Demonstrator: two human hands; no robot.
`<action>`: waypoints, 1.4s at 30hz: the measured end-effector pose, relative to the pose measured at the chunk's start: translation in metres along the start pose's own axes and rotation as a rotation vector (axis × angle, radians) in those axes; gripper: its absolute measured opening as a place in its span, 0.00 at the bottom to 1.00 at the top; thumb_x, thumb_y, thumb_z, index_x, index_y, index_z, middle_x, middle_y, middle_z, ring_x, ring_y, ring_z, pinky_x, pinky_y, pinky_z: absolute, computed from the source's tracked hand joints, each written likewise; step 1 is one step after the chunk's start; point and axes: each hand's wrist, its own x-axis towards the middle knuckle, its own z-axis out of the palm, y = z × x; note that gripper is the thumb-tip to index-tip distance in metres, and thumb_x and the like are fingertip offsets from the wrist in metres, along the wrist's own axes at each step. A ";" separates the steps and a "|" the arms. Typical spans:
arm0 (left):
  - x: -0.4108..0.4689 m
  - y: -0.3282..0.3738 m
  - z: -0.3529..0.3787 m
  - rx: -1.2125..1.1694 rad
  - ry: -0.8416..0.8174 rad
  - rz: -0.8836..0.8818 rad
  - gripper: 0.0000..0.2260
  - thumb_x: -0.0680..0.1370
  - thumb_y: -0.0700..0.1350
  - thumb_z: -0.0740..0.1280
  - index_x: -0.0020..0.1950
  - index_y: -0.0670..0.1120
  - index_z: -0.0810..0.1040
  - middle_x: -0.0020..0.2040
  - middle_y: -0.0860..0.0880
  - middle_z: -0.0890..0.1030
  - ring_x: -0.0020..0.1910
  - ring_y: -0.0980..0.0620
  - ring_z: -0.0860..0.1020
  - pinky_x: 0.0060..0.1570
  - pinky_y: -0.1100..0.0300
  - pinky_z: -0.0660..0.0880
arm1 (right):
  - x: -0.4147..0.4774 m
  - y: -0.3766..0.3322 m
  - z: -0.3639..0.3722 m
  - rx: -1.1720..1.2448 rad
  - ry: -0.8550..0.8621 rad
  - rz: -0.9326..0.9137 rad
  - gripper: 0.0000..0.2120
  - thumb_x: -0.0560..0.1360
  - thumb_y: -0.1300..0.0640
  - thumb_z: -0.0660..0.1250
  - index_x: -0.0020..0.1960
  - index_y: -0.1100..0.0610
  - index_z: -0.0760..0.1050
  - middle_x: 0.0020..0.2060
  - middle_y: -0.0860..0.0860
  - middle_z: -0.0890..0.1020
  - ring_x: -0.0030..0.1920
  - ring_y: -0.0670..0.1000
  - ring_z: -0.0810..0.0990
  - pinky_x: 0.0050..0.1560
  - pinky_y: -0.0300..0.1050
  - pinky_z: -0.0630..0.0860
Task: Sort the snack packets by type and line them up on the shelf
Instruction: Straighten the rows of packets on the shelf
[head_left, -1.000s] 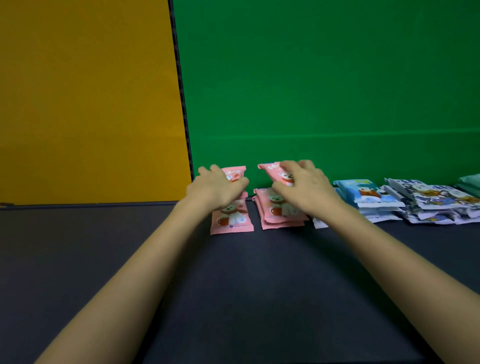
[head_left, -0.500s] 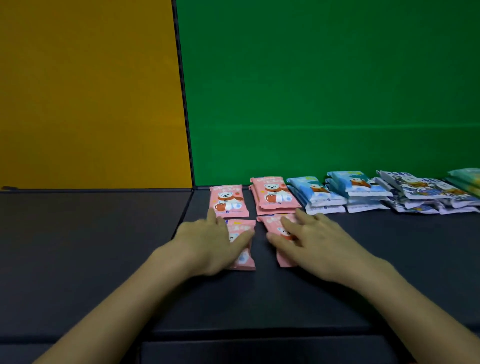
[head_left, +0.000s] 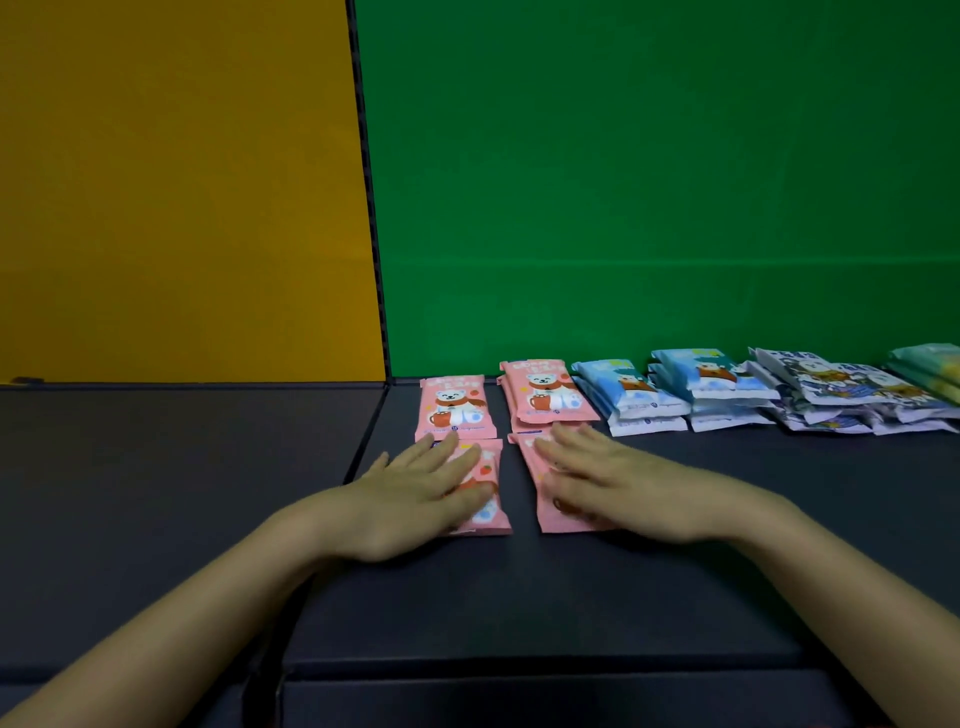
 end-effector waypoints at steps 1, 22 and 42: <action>0.003 0.000 -0.004 -0.031 0.026 -0.001 0.25 0.83 0.55 0.45 0.77 0.51 0.41 0.77 0.52 0.38 0.76 0.54 0.37 0.73 0.58 0.36 | 0.006 0.001 -0.008 0.049 0.067 -0.013 0.27 0.80 0.44 0.50 0.76 0.49 0.51 0.77 0.46 0.49 0.77 0.46 0.46 0.72 0.35 0.44; 0.119 -0.028 -0.012 -0.385 0.354 -0.231 0.35 0.77 0.60 0.58 0.78 0.48 0.49 0.78 0.46 0.43 0.77 0.46 0.48 0.73 0.51 0.51 | 0.107 0.023 -0.012 0.255 0.411 0.258 0.33 0.78 0.46 0.60 0.76 0.61 0.54 0.77 0.55 0.53 0.77 0.52 0.51 0.74 0.45 0.51; 0.018 -0.001 0.007 -0.317 0.328 0.053 0.29 0.79 0.58 0.55 0.78 0.51 0.50 0.78 0.56 0.46 0.76 0.59 0.47 0.72 0.64 0.46 | 0.020 -0.003 0.007 0.416 0.370 0.211 0.23 0.80 0.55 0.59 0.73 0.56 0.59 0.67 0.50 0.67 0.66 0.48 0.68 0.59 0.33 0.61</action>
